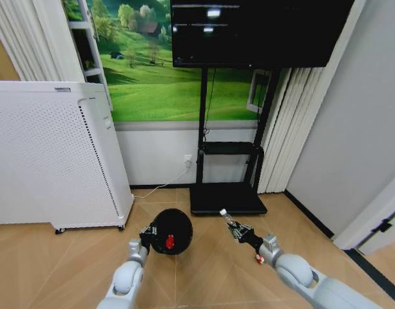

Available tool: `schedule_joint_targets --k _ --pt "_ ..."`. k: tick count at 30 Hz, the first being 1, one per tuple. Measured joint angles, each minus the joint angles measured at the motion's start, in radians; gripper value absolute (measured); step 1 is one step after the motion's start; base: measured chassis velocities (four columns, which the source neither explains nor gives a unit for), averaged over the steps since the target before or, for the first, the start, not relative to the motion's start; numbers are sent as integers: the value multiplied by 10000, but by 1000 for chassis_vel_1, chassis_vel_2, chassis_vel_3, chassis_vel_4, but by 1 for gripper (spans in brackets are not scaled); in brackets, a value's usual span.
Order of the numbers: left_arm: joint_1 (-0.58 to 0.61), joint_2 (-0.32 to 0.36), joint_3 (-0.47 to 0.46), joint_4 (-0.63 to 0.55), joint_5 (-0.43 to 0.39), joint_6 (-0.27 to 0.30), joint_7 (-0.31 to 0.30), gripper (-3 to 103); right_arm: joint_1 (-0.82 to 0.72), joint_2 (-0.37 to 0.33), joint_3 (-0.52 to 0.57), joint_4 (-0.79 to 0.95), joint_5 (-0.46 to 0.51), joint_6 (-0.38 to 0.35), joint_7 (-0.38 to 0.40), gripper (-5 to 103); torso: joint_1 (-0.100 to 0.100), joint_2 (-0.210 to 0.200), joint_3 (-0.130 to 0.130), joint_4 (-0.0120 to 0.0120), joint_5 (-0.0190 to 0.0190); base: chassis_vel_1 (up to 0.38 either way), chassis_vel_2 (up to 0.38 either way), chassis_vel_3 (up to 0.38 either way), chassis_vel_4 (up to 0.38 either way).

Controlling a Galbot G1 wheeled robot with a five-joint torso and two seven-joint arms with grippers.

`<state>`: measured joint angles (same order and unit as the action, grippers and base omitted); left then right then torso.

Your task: Pick up the trash bin and place the garbage on the floor into it.

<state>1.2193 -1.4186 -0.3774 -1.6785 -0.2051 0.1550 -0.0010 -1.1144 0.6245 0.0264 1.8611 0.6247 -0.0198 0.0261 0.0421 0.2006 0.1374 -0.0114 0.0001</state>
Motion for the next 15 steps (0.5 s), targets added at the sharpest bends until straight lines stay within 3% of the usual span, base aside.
schedule_joint_targets --k 7,10,15 --pt "-20 -163 371 221 179 1 -54 7 1232 767 -1416 -218 -112 -191 104 19 0 0 1 3 -1 0 0 0 0" --pt "-93 -203 491 412 227 -11 -71 7 2077 1453 -2475 -497 -165 -255 231 19 0 0 1 3 -2 0 0 0 0" --pt "-314 -206 595 670 227 -76 -87 7 2934 1862 -3365 -695 -102 -209 239 19 0 -1 2 1 -3 0 0 0 0"
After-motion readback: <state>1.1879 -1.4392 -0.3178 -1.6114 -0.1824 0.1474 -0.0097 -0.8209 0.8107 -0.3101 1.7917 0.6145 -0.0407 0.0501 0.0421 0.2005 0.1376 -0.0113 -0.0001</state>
